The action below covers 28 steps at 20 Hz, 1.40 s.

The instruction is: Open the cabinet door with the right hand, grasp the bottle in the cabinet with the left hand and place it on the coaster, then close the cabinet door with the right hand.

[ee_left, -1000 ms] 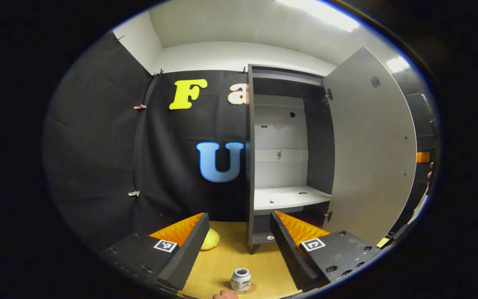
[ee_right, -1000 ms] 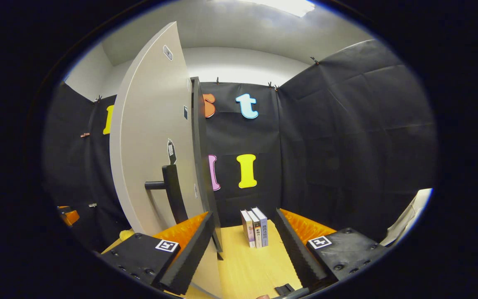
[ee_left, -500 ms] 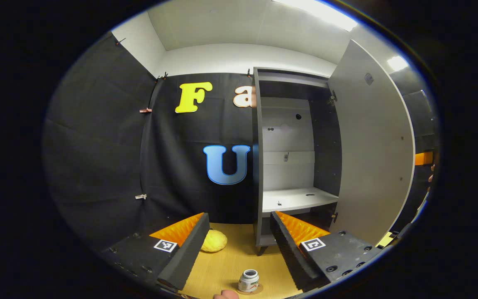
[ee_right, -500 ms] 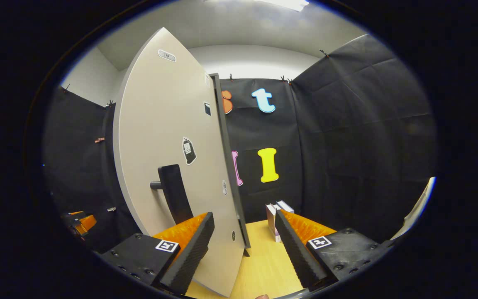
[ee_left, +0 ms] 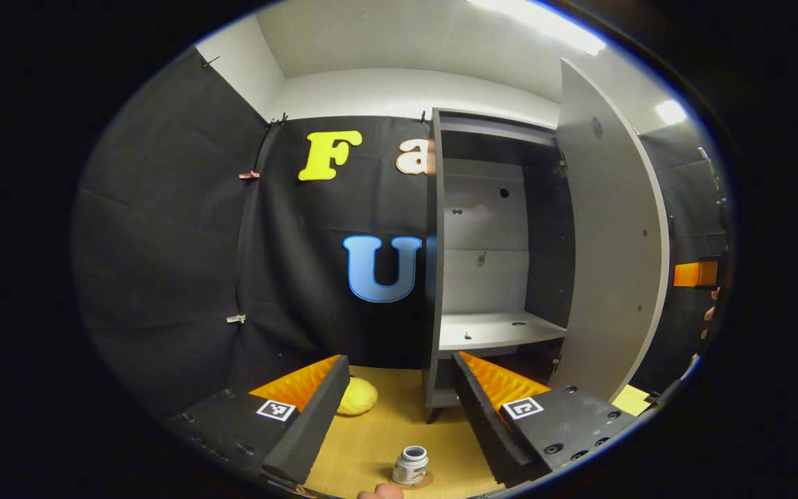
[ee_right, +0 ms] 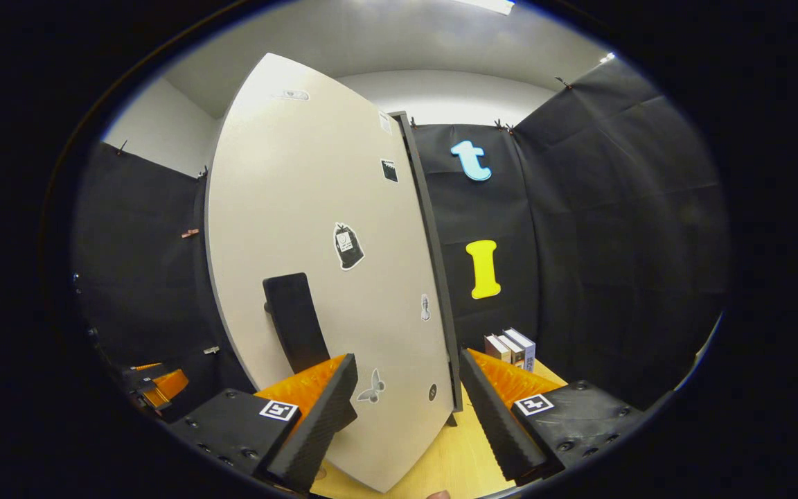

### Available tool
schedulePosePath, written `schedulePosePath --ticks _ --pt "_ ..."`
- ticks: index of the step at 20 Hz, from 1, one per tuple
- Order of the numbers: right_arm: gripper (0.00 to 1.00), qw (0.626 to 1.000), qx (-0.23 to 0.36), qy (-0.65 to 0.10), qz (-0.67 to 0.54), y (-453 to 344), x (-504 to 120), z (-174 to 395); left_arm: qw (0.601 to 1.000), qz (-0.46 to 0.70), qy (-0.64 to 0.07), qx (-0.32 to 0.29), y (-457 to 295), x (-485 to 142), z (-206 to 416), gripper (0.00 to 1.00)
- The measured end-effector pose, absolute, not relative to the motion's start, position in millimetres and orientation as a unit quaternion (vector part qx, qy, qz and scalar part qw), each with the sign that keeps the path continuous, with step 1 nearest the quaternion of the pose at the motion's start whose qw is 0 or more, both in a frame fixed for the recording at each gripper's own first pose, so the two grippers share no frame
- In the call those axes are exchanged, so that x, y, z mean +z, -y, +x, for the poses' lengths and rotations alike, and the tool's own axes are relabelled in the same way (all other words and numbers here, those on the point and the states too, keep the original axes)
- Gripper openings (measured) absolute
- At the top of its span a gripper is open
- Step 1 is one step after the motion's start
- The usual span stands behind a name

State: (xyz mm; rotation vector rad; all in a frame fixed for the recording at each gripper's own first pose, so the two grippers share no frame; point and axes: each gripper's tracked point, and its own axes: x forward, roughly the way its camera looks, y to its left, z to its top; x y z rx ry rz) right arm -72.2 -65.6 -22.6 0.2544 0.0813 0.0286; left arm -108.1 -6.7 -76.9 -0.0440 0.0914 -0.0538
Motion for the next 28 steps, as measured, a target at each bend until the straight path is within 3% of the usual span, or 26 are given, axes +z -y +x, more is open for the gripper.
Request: schedulePosePath --ticks 15,28 --pt "0.97 0.99 0.089 -0.047 0.103 -46 -27 -26 0.999 -0.008 -0.05 -0.014 -17 -83 -83 0.93" --pt "0.97 0.994 0.063 -0.043 0.073 -28 -31 -25 0.999 -0.003 -0.048 -0.017 -15 -77 -76 0.93"
